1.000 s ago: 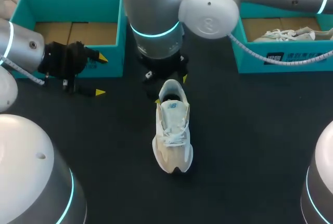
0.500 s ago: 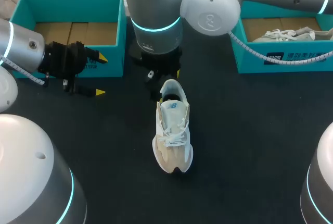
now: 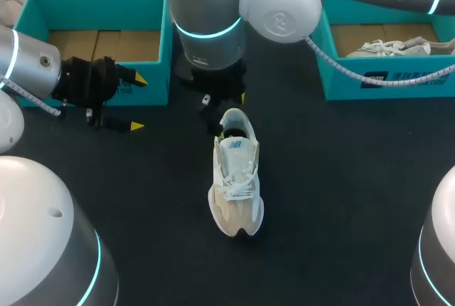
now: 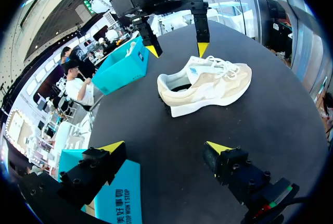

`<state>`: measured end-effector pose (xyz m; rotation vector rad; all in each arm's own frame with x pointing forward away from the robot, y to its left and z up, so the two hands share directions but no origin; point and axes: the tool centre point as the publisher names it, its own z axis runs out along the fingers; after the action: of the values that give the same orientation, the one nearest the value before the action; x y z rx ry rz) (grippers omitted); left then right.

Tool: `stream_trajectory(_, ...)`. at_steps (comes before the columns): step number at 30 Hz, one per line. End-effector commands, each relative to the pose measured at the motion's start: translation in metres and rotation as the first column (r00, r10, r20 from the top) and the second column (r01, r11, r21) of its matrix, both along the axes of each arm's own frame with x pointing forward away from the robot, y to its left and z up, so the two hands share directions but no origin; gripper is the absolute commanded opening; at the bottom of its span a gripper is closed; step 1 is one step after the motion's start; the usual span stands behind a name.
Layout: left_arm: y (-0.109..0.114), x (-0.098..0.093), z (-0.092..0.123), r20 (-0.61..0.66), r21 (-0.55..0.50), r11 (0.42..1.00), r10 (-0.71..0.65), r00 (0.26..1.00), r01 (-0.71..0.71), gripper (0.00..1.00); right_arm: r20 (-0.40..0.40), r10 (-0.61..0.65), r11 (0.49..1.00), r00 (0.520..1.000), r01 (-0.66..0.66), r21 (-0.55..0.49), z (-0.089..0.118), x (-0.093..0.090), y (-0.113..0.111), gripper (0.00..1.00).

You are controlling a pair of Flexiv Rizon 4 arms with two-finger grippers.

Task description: Take the shoe out of the shoebox, open the shoe tongue, remove and reinsert the insole, then place the shoe into the shoebox

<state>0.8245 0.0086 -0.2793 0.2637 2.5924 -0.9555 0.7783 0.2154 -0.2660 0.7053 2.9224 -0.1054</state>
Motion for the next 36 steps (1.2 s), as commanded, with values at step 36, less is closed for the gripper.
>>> stream_trajectory(36, 0.0, -0.001, 0.0, 0.0, 0.002, 1.0, 0.0, 1.0, 0.0, 1.0, 0.056, 0.198, 0.98, 0.979, -0.196, -0.029, -0.028, 0.05, -0.014, 1.0)
